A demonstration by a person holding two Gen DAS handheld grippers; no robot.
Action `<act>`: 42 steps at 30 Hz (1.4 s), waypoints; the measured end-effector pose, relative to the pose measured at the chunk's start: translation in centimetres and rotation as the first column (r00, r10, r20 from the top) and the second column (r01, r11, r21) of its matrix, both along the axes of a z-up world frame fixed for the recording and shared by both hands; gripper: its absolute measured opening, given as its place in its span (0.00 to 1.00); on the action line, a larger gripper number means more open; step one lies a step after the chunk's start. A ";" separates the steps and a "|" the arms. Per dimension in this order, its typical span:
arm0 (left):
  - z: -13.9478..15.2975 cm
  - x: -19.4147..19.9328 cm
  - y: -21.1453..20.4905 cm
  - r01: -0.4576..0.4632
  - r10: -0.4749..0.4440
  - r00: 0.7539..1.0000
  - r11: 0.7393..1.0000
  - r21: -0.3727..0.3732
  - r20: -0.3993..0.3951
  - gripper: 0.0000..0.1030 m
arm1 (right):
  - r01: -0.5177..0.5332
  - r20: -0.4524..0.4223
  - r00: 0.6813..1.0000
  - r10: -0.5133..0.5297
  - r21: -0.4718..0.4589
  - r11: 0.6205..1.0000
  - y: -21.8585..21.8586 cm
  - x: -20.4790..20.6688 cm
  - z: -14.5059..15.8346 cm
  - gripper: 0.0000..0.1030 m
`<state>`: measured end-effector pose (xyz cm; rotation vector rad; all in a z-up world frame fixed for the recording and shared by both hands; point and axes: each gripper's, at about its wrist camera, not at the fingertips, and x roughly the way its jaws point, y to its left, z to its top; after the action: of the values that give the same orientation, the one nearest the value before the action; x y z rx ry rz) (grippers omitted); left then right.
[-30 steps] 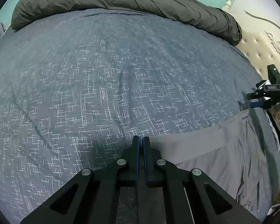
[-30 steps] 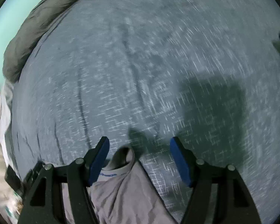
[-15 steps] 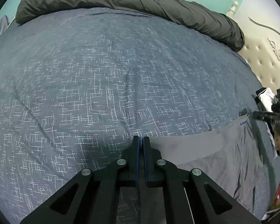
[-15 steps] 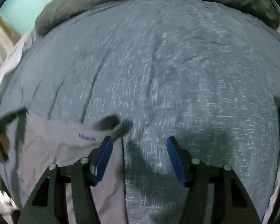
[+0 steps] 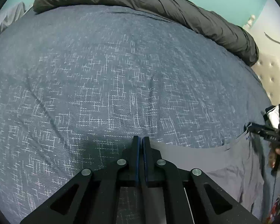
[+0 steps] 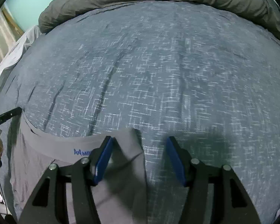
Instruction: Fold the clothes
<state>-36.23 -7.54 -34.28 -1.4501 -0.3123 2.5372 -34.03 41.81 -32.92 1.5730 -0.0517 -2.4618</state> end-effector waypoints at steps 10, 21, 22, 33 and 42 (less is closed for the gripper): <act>1.5 -1.2 0.6 0.030 -0.031 0.999 0.999 -0.019 -0.021 0.03 | 0.008 -0.092 0.996 -0.015 -0.080 0.997 1.5 0.8 0.9 0.02; 0.5 -6.2 3.4 0.043 -0.044 0.999 0.998 -0.052 -0.019 0.03 | 0.146 -0.095 0.984 -0.148 -0.027 0.989 -0.1 -2.4 0.4 0.02; 0.3 -6.7 3.6 0.045 -0.046 0.999 0.998 -0.054 -0.016 0.03 | 0.150 -0.093 0.984 -0.151 -0.020 0.988 -0.2 -2.5 0.3 0.02; -0.6 -6.6 1.7 -0.033 0.033 0.999 0.999 0.010 0.000 0.30 | 0.210 -0.089 0.972 -0.216 -0.068 0.975 1.4 -2.8 -0.3 0.31; 1.7 3.7 -1.5 -0.107 0.108 0.994 0.989 0.101 -0.006 0.37 | 0.277 -0.101 0.945 -0.310 -0.255 0.927 4.1 7.7 2.8 0.37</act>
<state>-32.49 -9.06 -32.63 -1.4178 -0.5218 2.5705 -26.31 45.89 -30.16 1.3721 -0.5792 -2.6585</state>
